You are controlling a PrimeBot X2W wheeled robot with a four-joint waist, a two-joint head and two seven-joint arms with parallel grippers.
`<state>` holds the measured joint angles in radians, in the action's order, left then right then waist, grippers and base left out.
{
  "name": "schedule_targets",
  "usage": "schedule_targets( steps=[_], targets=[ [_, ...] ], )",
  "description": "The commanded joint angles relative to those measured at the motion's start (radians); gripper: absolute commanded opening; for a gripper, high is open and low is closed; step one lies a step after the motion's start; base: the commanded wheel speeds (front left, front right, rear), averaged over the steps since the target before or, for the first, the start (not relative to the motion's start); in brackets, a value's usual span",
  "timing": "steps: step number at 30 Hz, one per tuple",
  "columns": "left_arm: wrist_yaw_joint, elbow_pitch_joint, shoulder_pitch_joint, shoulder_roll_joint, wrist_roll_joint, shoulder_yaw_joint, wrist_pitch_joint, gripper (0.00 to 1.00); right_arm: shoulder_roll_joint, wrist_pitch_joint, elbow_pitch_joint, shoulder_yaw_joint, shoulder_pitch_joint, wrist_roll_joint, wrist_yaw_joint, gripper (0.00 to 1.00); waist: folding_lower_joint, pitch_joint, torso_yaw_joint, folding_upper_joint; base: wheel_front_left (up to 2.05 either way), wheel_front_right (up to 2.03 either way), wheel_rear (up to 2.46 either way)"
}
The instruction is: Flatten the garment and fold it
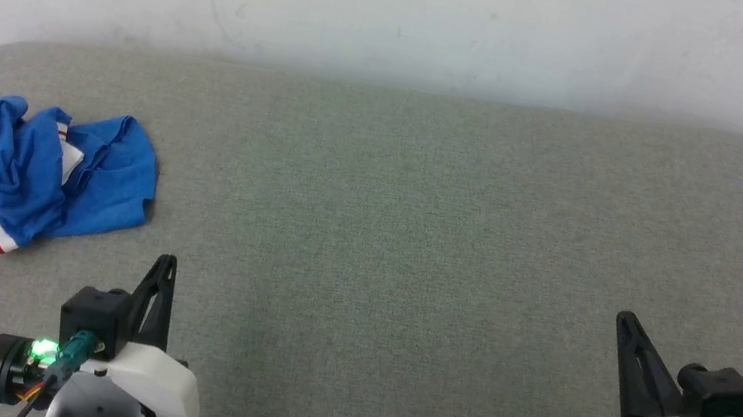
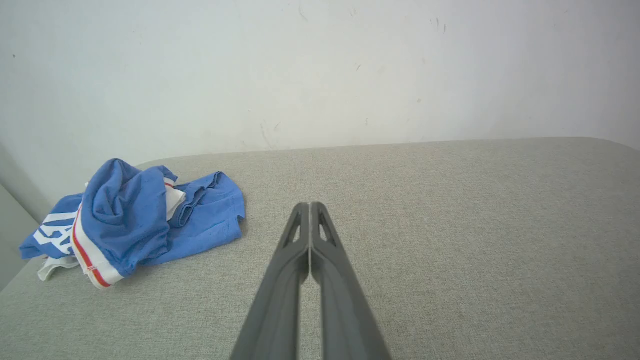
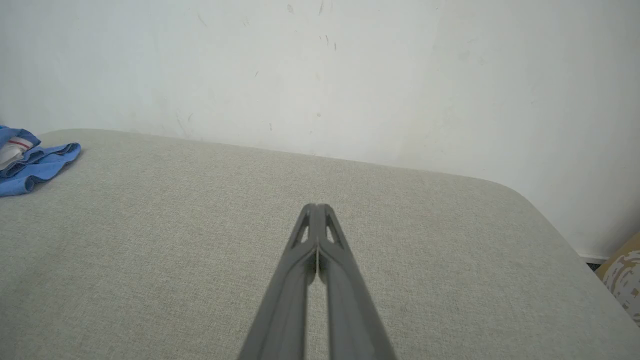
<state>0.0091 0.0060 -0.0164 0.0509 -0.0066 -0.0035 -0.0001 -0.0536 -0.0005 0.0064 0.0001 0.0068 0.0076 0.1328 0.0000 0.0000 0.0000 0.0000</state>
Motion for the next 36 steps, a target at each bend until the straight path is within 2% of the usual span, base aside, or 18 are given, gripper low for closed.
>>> schedule_targets(
  steps=[1, 11, 12, 36],
  targets=[
    [-0.009, -0.006, 0.016, -0.001, 0.007, 0.004, 0.0, 0.0, 0.003, 0.0, -0.006, 0.0, -0.007, -0.008, -0.002, 0.0, 0.0, 0.0, 0.0, 0.0, 0.0, 0.0, 0.0],
    [-0.009, -0.006, 0.016, -0.001, 0.007, 0.004, 0.0, 0.0, 0.003, 0.0, -0.006, 0.0, -0.007, -0.008, -0.002, 0.0, 0.0, 0.0, 0.0, 0.0, 0.0, 0.0, 0.0],
    [0.0, 0.0, 0.0, 0.0, 0.0, 0.0, 0.0, 1.0, 0.0, 0.0, 0.0, 0.0, 0.0, 0.0, 0.0, 1.0, 0.0, 0.0, 0.0, 0.0, 0.0, 0.0, 0.0],
    [0.001, 0.019, -0.007, 0.0, -0.014, 0.001, -0.041, 1.0, 0.0, -0.041, 0.014, -0.027, 0.005, 0.033, 0.0, 1.0, 0.0, 0.003, 0.002, 0.0, 0.0, 0.0, 0.0]
  ],
)
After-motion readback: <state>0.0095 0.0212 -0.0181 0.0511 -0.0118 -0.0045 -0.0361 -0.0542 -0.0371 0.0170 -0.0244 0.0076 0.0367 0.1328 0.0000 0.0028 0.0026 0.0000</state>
